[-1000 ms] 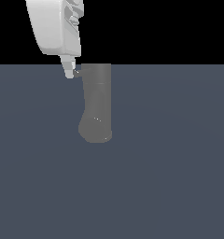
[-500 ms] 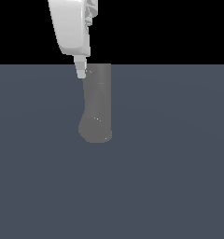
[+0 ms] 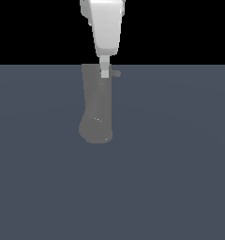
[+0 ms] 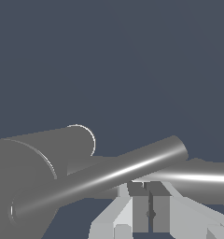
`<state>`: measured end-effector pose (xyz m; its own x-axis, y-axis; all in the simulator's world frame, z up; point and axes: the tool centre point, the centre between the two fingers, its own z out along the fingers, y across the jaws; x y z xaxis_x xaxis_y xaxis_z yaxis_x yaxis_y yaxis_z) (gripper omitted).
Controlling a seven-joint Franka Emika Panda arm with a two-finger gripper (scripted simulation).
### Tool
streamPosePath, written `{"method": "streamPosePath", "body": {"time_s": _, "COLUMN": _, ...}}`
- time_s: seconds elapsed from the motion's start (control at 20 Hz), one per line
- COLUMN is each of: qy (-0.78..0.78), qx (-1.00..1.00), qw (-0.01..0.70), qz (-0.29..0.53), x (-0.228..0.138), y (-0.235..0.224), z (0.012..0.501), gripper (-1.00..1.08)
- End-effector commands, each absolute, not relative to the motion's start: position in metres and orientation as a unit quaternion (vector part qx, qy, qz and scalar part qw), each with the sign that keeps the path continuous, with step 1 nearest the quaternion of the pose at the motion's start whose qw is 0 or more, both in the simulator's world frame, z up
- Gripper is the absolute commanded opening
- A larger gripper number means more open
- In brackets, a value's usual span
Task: Turn on the faucet by rotating a designated handle.
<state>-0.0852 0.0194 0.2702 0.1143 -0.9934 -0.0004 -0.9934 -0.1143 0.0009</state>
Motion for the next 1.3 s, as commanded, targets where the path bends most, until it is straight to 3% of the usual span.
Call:
{"method": "streamPosePath", "body": {"time_s": 0.0, "qy": -0.685, "qx": 0.728, "qw": 0.0, "qz": 0.0, "x": -0.084, "y": -0.016, "z": 0.271, "gripper": -1.0}}
{"method": "streamPosePath", "body": {"time_s": 0.05, "qy": -0.666, "qx": 0.746, "qw": 0.0, "qz": -0.001, "x": -0.086, "y": 0.015, "z": 0.27, "gripper": -1.0}}
{"method": "streamPosePath", "body": {"time_s": 1.25, "qy": -0.679, "qx": 0.735, "qw": 0.0, "qz": 0.0, "x": -0.031, "y": -0.043, "z": 0.27, "gripper": -1.0}}
